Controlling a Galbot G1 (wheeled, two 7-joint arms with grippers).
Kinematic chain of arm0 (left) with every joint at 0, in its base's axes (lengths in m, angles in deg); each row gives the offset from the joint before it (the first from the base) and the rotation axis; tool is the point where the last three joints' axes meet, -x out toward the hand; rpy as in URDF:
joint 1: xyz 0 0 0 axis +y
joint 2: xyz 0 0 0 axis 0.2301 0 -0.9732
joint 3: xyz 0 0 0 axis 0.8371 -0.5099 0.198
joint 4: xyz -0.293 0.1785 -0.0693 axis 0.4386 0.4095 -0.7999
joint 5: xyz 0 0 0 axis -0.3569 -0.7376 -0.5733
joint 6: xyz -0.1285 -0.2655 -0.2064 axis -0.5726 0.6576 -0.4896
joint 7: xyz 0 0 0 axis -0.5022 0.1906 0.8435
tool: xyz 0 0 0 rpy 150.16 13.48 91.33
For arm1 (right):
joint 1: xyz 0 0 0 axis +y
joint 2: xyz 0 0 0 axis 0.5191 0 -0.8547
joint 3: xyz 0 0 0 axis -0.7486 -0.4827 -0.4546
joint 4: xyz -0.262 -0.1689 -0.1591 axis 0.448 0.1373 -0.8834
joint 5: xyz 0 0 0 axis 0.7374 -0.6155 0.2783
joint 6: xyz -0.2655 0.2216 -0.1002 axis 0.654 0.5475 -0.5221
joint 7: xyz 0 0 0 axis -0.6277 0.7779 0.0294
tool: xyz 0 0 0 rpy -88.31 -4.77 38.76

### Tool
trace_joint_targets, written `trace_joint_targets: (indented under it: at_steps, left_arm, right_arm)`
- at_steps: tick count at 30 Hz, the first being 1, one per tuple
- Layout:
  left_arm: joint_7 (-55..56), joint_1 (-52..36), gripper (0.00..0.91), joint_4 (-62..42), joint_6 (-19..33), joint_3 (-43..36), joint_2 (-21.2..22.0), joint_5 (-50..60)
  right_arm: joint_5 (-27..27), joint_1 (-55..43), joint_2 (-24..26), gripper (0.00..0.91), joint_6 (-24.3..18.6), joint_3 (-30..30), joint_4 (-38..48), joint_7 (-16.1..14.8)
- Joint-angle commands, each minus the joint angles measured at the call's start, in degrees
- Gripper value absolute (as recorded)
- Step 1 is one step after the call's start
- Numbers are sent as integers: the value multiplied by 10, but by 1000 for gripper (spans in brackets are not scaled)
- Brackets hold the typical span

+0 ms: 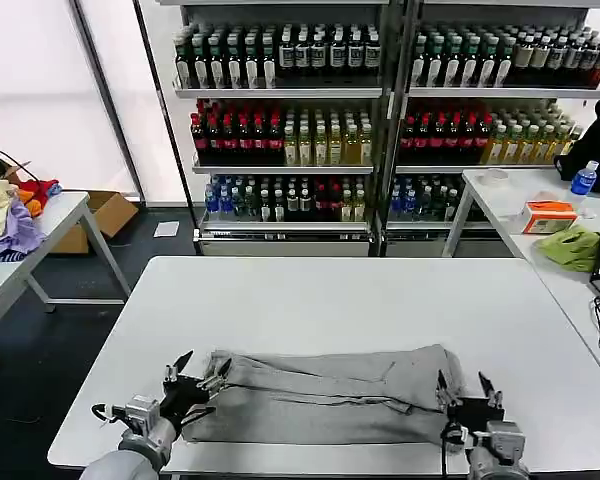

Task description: Fold and organize the clothes.

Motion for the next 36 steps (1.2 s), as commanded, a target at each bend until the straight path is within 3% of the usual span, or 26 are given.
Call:
trace_joint_targets:
  at_steps: [1, 8, 9, 12, 15, 16, 17, 18, 19, 33, 36]
  left_arm:
    - [20, 11, 907, 0, -10, 9, 47, -25]
    - [18, 14, 907, -24, -9, 7, 63, -15]
    - [17, 14, 887, -25, -9, 6, 64, -15]
    - [15, 15, 695, -28, -10, 4, 68, -12]
    - [13, 17, 695, -33, -9, 1, 72, -3]
    - [11, 17, 635, -35, -9, 0, 72, 3]
    - [9, 17, 494, -40, -9, 1, 73, 5]
    - [7, 17, 131, -41, -9, 1, 73, 4]
    - [4, 17, 20, -44, -10, 2, 72, 5]
    - [-22, 21, 0, -50, 2, 8, 67, 8]
    - [-27, 22, 0, -45, 11, 19, 63, 3]
  right_arm:
    - [-13, 0, 3, 907, -4, 21, -57, 4]
    - [-14, -3, 6, 907, -7, 11, -51, 5]
    - [-13, -4, 6, 907, -6, 10, -50, 5]
    - [-14, -10, 8, 907, -4, 8, -47, 5]
    - [-14, -13, 10, 907, -4, 7, -45, 5]
    - [-14, -13, 10, 907, -4, 6, -44, 5]
    - [-14, -14, 10, 907, -4, 6, -43, 5]
    - [-15, -15, 10, 907, -5, 6, -42, 5]
    - [-15, -16, 9, 907, -5, 6, -41, 5]
    - [-35, -37, 5, 907, 5, 16, -32, 14]
    - [-65, -48, 6, 907, 16, 25, -32, 22]
